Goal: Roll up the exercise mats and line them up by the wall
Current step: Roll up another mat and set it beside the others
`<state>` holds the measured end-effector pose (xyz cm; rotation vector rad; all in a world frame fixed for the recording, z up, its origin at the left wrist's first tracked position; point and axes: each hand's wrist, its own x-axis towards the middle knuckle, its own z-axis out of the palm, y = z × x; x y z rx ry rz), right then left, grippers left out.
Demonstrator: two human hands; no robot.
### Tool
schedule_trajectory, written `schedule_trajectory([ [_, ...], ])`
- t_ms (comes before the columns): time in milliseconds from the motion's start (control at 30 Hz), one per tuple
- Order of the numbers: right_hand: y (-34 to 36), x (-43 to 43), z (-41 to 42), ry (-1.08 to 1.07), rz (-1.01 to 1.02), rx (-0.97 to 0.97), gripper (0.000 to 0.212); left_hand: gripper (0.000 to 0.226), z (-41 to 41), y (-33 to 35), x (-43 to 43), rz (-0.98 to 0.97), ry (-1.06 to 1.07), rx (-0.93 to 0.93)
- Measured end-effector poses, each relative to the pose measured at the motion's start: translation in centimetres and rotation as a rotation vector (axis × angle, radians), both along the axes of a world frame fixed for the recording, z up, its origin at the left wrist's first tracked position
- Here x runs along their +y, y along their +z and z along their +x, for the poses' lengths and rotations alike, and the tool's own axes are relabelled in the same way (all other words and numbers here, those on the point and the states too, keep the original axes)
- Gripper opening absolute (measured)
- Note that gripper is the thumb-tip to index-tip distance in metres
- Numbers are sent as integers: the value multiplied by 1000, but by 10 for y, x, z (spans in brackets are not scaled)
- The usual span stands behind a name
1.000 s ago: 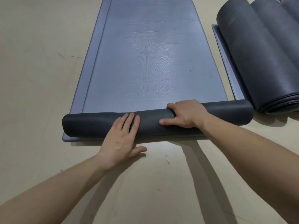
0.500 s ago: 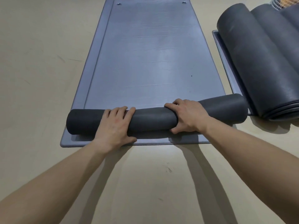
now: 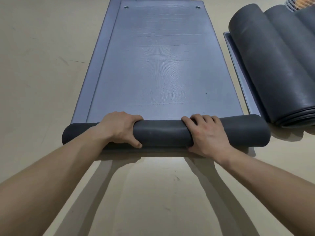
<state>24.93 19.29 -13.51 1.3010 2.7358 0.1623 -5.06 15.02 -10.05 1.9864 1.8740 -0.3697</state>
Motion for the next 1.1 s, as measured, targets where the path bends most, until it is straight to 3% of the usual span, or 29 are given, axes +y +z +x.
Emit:
schedule_trajectory([
  [133, 35, 44, -17, -4, -292, -55, 91, 111, 16, -28, -27, 452, -23, 204],
  [267, 52, 76, -32, -59, -534, -81, 83, 111, 21, -46, -18, 595, -43, 275],
  [400, 60, 89, -42, -121, -624, -83, 81, 92, 18, -27, 1, 480, -57, 251],
  [533, 13, 26, -22, -64, 15, -15, 116, 87, 11, -14, 17, 336, -66, 144],
  [600, -4, 20, -17, -30, 125, 5, 120, 94, 7, -15, 26, 267, -45, 78],
  [733, 26, 75, -41, -67, -132, -61, 106, 126, 14, -30, 25, 352, -30, 237],
  [867, 47, 97, -50, -53, -363, -118, 91, 102, 23, -22, 29, 351, -9, 225],
  [1000, 63, 82, -42, -71, -638, -190, 93, 91, 22, -3, 21, 85, -88, 83],
  [1033, 60, 74, -36, -64, -656, -188, 99, 91, 23, -3, 17, 16, -97, 61],
  [1100, 43, 47, -20, -37, -435, -89, 114, 93, 22, -3, 18, -62, -100, 27],
])
